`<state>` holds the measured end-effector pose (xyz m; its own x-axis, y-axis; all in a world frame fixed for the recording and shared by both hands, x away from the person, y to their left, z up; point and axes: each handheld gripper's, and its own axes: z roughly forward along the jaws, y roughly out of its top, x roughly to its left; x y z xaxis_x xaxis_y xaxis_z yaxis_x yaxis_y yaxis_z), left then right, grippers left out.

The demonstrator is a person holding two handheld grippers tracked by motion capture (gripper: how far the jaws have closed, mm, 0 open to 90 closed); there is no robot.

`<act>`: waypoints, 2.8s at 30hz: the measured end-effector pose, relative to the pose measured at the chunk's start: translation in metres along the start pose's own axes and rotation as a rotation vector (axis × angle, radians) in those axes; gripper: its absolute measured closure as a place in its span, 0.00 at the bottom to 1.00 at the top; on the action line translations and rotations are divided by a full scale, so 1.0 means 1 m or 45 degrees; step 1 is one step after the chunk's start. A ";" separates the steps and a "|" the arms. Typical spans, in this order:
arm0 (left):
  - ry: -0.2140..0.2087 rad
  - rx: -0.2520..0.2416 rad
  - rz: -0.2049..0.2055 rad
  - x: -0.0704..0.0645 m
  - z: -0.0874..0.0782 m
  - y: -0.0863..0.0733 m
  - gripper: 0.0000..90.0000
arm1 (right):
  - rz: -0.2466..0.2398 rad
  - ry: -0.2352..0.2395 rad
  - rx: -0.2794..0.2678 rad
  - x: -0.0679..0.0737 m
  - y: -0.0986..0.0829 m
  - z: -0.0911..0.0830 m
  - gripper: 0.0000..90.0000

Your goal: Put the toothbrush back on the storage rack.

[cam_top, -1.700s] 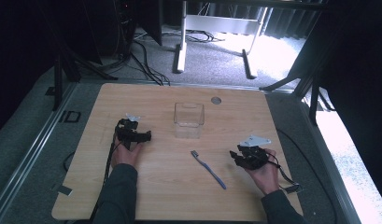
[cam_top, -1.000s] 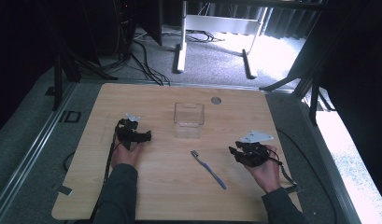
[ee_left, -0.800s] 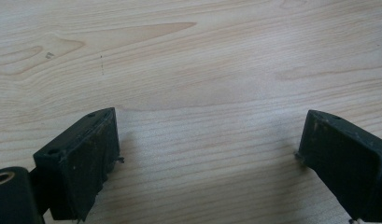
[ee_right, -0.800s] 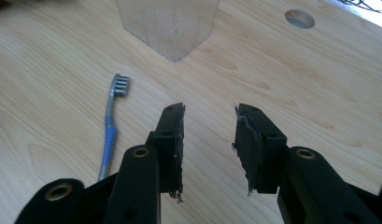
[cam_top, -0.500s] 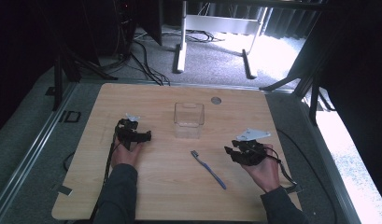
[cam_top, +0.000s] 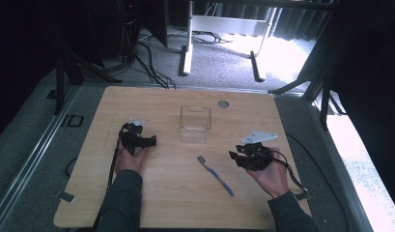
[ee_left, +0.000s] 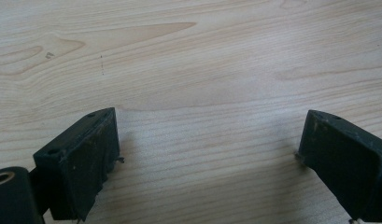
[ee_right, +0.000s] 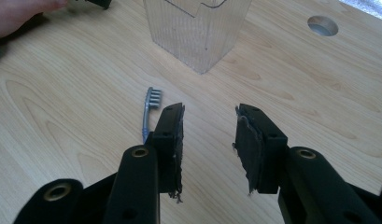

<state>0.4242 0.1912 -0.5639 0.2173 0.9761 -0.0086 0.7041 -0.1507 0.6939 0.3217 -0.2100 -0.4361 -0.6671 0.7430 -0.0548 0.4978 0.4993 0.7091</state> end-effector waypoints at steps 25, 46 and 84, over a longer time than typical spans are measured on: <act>-0.001 0.000 -0.001 0.000 0.000 0.000 0.06 | -0.020 0.022 0.092 0.010 0.012 0.004 0.72; 0.000 0.000 0.000 0.000 0.000 0.000 0.06 | -0.028 0.039 0.177 0.016 0.016 0.013 0.74; 0.000 0.000 0.000 0.000 0.000 0.000 0.06 | -0.043 0.071 0.308 0.020 0.017 0.033 0.79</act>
<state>0.4242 0.1912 -0.5639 0.2174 0.9760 -0.0086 0.7042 -0.1507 0.6939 0.3355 -0.1722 -0.4486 -0.7119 0.7016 -0.0321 0.5884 0.6207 0.5182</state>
